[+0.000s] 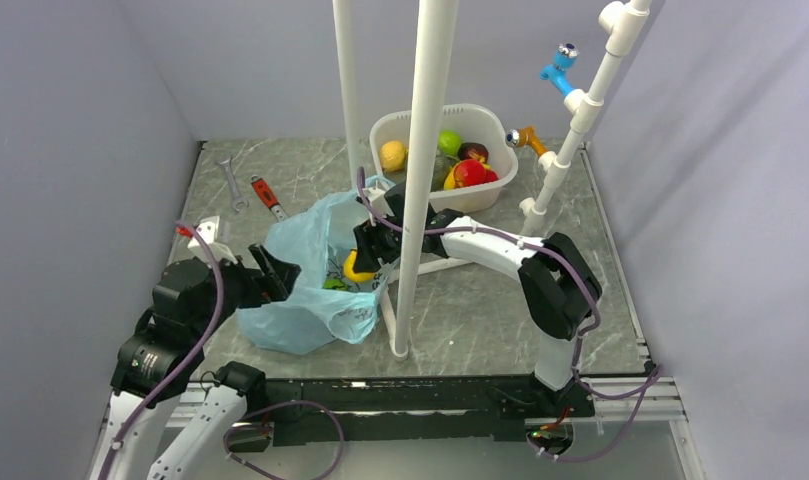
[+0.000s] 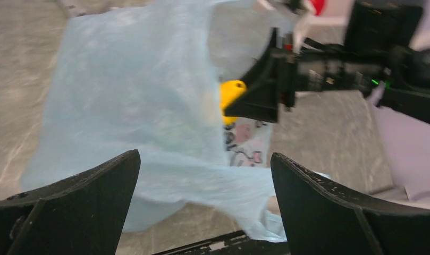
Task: Take the fake fruits out of the plastic bag
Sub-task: Take out the fake fruit from the plastic bag, then place the fake fruit in the bin, then take out the fake fruit from the plastic bag.
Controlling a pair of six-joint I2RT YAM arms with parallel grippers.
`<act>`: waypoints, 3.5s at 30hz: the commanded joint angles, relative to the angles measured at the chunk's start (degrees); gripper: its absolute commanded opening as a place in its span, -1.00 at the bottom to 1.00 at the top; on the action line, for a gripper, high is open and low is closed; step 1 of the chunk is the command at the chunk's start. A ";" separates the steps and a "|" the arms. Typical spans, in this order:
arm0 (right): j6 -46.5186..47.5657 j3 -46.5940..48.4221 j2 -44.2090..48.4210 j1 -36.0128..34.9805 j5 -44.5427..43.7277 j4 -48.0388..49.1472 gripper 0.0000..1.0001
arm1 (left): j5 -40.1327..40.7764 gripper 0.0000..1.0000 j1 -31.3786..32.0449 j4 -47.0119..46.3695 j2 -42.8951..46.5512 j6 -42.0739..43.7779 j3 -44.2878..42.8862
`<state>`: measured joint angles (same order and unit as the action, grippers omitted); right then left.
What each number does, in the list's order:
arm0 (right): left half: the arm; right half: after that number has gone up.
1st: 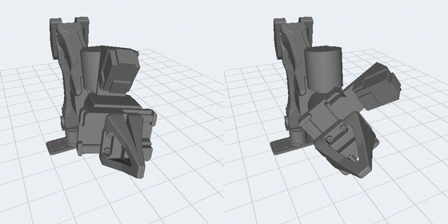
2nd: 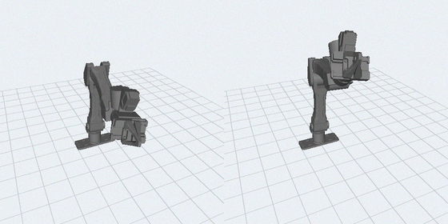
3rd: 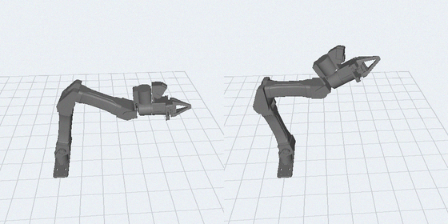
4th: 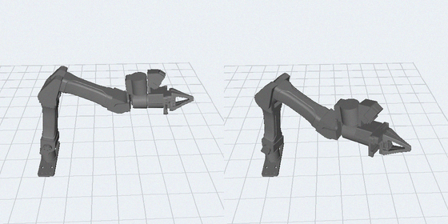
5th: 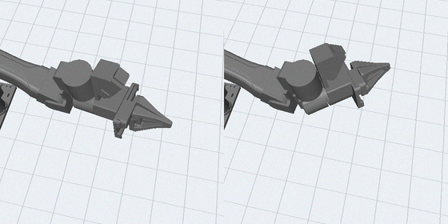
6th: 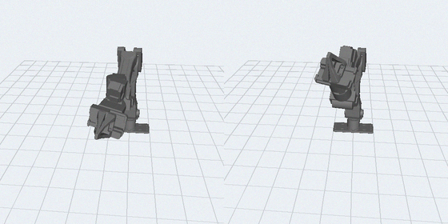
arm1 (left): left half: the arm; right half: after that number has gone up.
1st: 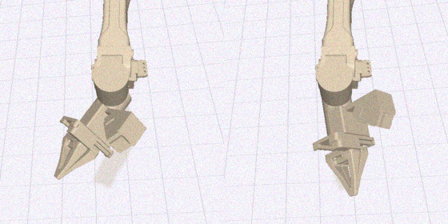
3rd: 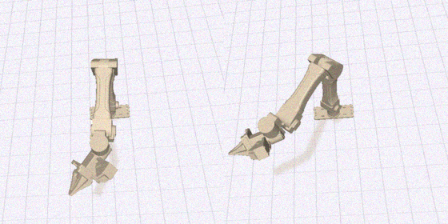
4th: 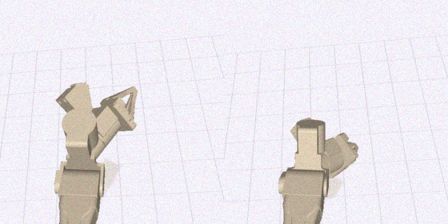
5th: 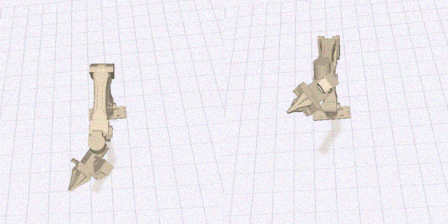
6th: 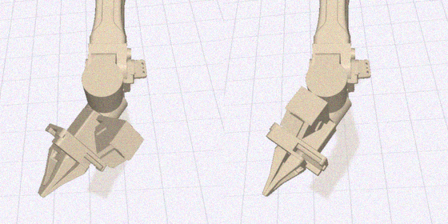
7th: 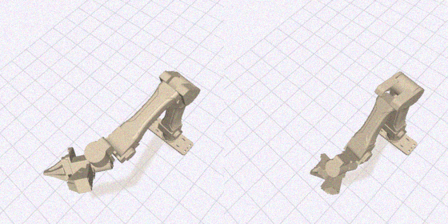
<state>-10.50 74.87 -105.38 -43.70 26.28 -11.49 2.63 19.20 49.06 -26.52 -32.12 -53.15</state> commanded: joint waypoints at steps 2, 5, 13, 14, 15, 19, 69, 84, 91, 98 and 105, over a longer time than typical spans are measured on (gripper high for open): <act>0.26 3.51 -0.28 -0.05 -4.36 -3.00 -1.00 | -22.95 0.99 -0.30 -6.73 -5.10 4.54 0.35; -0.70 3.07 2.80 -0.07 -2.87 -1.42 -1.00 | -31.81 0.99 -0.30 -9.72 -7.45 4.93 3.63; -5.16 -4.05 17.73 4.54 -3.16 6.56 -1.00 | -34.85 0.99 -0.25 -7.99 -8.86 9.76 3.65; -5.72 -4.36 19.29 5.73 -3.09 7.31 -1.00 | -36.06 0.99 -0.23 -8.00 -9.42 11.19 3.52; -5.98 -4.34 20.75 6.90 -3.33 7.67 -1.00 | -37.58 0.99 -0.22 -8.31 -9.68 12.93 3.49; -4.61 -3.02 24.66 10.13 -8.50 7.41 -0.86 | -43.64 0.99 0.93 -12.27 -10.40 17.47 3.79; 2.57 41.02 -12.14 19.81 -29.51 -16.30 0.78 | -14.50 -0.52 23.21 -10.08 -15.05 16.69 9.55; -2.78 2.34 18.63 15.52 1.65 2.34 0.72 | -12.36 -0.92 23.28 -8.48 -13.00 13.92 9.95; 2.97 -4.88 18.67 3.53 6.11 6.67 0.62 | -11.13 -1.00 23.27 -8.12 -12.94 12.91 10.00; 4.54 -2.88 8.78 -1.57 6.18 11.08 0.53 | -11.05 -1.00 23.33 -5.64 -14.73 11.22 9.11; 9.18 2.86 -1.27 -4.60 9.14 10.74 0.69 | -9.72 -1.00 23.33 -2.79 -14.67 9.58 7.98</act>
<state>-5.82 73.01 -104.03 -46.44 32.36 -4.01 -8.34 42.26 44.91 -41.85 -20.78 -42.87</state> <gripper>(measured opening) 0.814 0.012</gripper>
